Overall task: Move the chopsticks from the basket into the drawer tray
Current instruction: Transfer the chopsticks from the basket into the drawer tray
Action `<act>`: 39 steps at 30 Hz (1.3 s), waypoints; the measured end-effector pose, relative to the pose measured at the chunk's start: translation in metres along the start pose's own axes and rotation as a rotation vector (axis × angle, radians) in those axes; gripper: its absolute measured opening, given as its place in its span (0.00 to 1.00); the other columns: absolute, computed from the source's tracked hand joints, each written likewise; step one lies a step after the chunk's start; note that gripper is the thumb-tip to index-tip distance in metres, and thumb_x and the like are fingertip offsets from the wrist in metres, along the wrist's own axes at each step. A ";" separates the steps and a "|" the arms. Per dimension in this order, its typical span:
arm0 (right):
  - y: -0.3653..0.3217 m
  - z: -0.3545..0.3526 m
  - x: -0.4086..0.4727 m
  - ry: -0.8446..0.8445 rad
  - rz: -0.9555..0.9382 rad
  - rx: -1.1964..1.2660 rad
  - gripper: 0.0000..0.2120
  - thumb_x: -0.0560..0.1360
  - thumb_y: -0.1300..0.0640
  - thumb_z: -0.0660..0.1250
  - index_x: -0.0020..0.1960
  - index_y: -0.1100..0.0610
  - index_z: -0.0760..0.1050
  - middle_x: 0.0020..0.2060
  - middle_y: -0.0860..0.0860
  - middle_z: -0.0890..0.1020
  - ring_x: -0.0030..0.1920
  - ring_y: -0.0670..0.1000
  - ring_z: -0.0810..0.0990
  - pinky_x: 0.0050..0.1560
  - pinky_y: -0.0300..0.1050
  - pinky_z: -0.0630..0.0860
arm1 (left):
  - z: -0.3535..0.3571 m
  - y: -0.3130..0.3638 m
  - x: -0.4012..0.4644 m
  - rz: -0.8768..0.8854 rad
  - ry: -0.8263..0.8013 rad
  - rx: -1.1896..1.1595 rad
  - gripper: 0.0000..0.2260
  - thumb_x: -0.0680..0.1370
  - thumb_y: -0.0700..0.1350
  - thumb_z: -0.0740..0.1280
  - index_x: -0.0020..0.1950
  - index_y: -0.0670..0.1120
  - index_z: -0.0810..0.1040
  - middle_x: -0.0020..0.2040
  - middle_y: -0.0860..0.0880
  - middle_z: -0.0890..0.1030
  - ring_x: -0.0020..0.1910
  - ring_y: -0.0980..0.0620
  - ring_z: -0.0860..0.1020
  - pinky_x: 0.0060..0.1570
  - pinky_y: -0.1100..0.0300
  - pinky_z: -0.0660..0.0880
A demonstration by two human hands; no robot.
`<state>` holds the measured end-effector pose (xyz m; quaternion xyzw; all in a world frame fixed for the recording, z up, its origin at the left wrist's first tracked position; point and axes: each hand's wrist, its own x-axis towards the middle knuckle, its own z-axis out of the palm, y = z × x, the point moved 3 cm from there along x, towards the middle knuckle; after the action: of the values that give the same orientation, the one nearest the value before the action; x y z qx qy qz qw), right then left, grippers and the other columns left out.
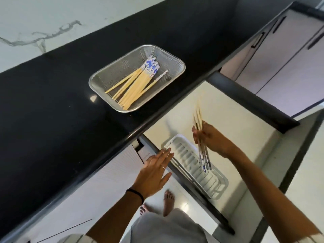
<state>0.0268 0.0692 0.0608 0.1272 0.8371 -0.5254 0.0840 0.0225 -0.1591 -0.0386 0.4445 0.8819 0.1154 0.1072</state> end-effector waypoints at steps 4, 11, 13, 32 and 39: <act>0.044 0.027 0.002 -0.054 0.086 -0.010 0.05 0.80 0.64 0.58 0.45 0.60 0.68 0.33 0.52 0.75 0.34 0.49 0.75 0.38 0.39 0.74 | 0.031 0.004 0.004 0.038 -0.204 0.060 0.34 0.77 0.68 0.45 0.74 0.53 0.33 0.76 0.52 0.35 0.75 0.50 0.36 0.75 0.50 0.44; 0.090 0.068 0.008 -0.195 0.279 -0.073 0.10 0.79 0.67 0.57 0.42 0.56 0.69 0.33 0.50 0.74 0.30 0.44 0.75 0.33 0.36 0.75 | 0.047 0.015 0.011 -0.056 -0.287 0.130 0.40 0.74 0.71 0.48 0.77 0.50 0.37 0.76 0.50 0.33 0.76 0.46 0.34 0.73 0.47 0.38; 0.100 0.077 0.006 -0.243 0.324 -0.128 0.10 0.77 0.70 0.58 0.43 0.57 0.70 0.34 0.51 0.74 0.32 0.47 0.75 0.33 0.38 0.74 | 0.048 0.017 0.010 -0.091 -0.282 0.116 0.39 0.75 0.70 0.49 0.77 0.51 0.36 0.77 0.50 0.35 0.77 0.47 0.36 0.74 0.45 0.41; 0.132 0.088 -0.010 -0.117 0.410 -0.107 0.08 0.77 0.63 0.60 0.54 0.61 0.75 0.46 0.57 0.80 0.48 0.57 0.80 0.53 0.52 0.79 | 0.044 0.025 0.010 -0.173 -0.333 0.038 0.36 0.77 0.66 0.53 0.77 0.53 0.38 0.78 0.52 0.37 0.77 0.48 0.38 0.73 0.39 0.48; 0.132 0.076 -0.019 -0.038 0.408 -0.226 0.14 0.79 0.58 0.62 0.61 0.63 0.73 0.57 0.58 0.80 0.53 0.56 0.82 0.54 0.52 0.81 | 0.039 0.023 0.012 -0.164 -0.359 0.032 0.36 0.77 0.66 0.53 0.77 0.54 0.37 0.78 0.53 0.36 0.77 0.49 0.37 0.74 0.40 0.49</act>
<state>0.0856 0.0532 -0.0803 0.2736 0.8458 -0.4026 0.2182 0.0442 -0.1323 -0.0696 0.3861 0.8836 0.0110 0.2647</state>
